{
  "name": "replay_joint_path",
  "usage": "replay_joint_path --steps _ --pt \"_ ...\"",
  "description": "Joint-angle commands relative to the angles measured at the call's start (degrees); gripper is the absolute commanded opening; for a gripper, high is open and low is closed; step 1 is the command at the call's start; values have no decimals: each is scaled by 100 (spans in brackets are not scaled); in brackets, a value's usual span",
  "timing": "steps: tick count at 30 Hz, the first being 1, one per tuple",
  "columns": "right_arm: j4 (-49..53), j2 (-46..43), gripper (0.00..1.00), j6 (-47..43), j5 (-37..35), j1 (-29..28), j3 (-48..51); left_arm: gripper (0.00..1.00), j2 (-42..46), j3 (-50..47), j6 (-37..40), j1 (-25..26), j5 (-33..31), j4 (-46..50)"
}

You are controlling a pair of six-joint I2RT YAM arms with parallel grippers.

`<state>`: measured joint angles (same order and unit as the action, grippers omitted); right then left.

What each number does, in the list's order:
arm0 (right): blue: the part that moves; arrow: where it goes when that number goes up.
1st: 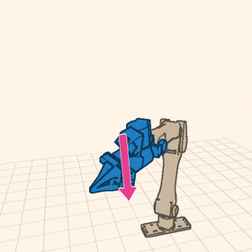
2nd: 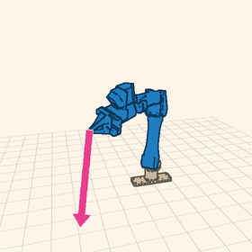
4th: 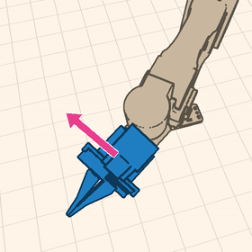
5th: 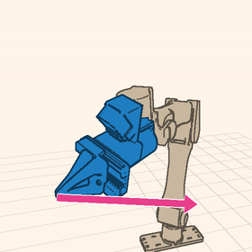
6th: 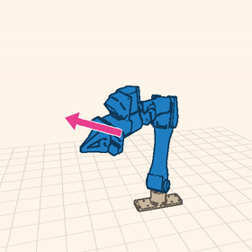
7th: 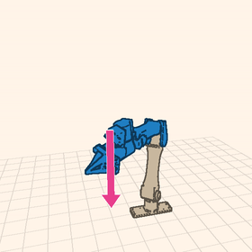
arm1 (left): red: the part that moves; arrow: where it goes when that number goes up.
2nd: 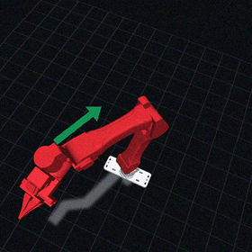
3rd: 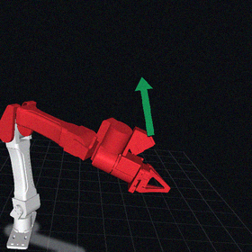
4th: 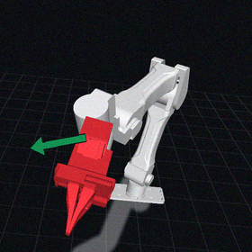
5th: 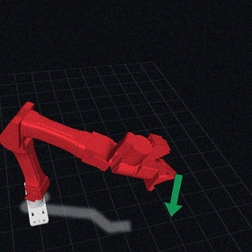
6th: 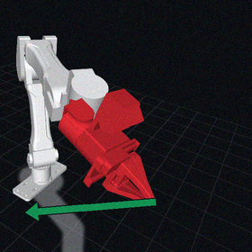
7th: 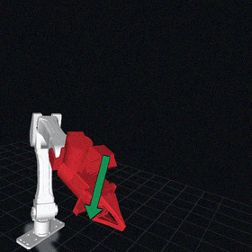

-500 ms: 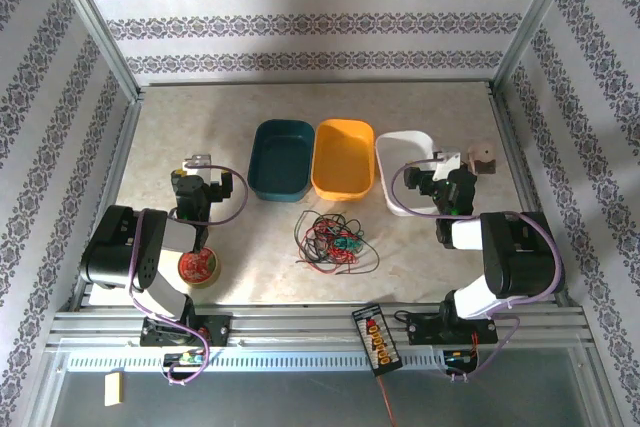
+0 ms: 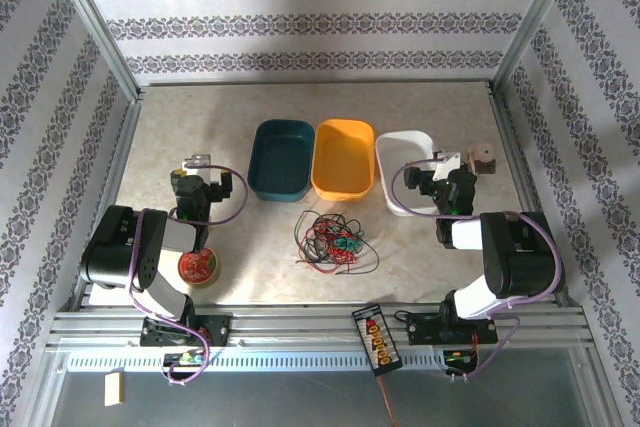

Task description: Untangle the cables

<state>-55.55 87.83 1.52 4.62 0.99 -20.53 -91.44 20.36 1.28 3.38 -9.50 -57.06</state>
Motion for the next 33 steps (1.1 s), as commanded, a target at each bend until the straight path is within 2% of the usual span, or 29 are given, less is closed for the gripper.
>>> replay_joint_path --steps 1,17,22,24,26,28,30,33 --pt "-96 41 99 33 91 -2 -47 99 -41 12 -49 14 -79 -169" --pt "-79 41 99 103 -102 -3 -56 99 -32 55 -97 -39 17 -58" --pt "-79 41 98 131 -4 59 -60 99 1 152 -167 -208 414 175" --pt "-73 29 99 167 -91 54 -71 99 205 310 -122 -232 585 609" --pt "487 -387 98 305 -612 37 -170 99 748 843 -142 -232 718 2162" --pt "1679 -1173 98 486 -1164 12 -409 99 1207 1504 -521 -228 422 3694" --pt "2699 -1991 98 1011 -1647 -47 -645 99 1531 1621 -703 -161 -33 4019" --pt "3650 -2929 99 1356 -1819 -452 -772 99 2012 1151 -1071 149 -1069 3315"
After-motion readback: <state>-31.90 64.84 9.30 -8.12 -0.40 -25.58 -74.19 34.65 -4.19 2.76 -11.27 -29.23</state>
